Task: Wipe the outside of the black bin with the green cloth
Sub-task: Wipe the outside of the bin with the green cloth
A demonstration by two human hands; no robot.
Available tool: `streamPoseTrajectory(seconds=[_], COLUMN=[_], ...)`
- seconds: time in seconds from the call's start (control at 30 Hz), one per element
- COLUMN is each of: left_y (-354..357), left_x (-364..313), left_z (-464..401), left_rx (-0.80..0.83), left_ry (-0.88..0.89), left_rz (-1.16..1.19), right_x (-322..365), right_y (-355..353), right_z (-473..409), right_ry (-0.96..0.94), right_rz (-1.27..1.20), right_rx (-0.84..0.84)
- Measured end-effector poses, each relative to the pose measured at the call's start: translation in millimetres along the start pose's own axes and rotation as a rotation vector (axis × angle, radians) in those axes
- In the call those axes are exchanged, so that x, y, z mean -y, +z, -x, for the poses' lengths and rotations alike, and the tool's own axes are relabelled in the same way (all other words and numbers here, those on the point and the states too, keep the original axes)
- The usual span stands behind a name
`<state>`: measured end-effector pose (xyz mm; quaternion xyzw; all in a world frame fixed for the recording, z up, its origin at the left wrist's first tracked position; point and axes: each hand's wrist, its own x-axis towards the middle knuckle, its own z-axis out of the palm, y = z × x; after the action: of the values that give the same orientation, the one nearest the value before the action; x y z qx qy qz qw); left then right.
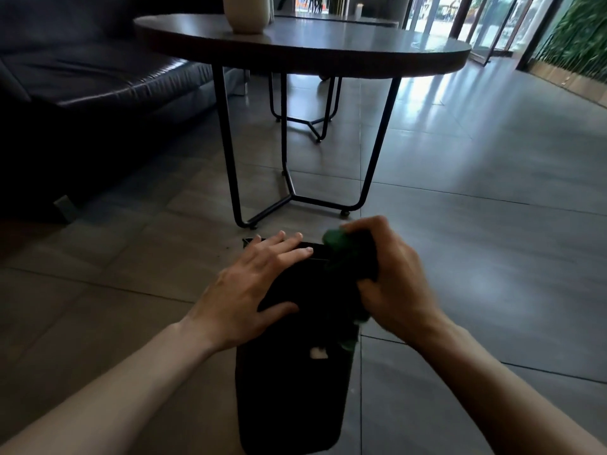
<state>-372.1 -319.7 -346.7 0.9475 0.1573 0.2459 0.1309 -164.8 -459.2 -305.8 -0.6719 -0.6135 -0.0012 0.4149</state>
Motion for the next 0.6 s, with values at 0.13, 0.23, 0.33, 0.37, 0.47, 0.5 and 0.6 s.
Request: streamPoseTrajectory(seconds=[0.13,0.23,0.33,0.37,0.47,0.5,0.6], left_y=[-9.6,-15.4,-17.5,-18.0,-21.6,-22.8,-24.0], left_x=[18.0,24.0,23.6,24.0,29.1,31.3,36.6], left_z=[5.7,6.7,4.5,3.9,4.9,6.5,10.4], left_rx=[0.012,0.035,0.049,0.048,0.045,0.043,0.037], left_ry=[-0.051,-0.091,-0.092,-0.100,-0.163,-0.184,-0.212], left_rz=[-0.062,-0.020,0.006,0.012,0.042,0.050,0.051], right_x=[-5.3,-2.5,-4.6,-5.6,-6.4,-6.4,-9.9], right_y=[7.9,35.7,65.5,73.7,91.3,95.3,103.8], right_z=[5.7,21.8,38.9,44.8,61.5,67.7,83.5], right_ry=[-0.164,-0.263,-0.258,-0.250,-0.237,-0.240,-0.298], right_rz=[0.007,0.035,0.080,0.101,0.134,0.138,0.207], right_rx=[-0.154,-0.072,0.030,0.056,0.115,0.143,0.234])
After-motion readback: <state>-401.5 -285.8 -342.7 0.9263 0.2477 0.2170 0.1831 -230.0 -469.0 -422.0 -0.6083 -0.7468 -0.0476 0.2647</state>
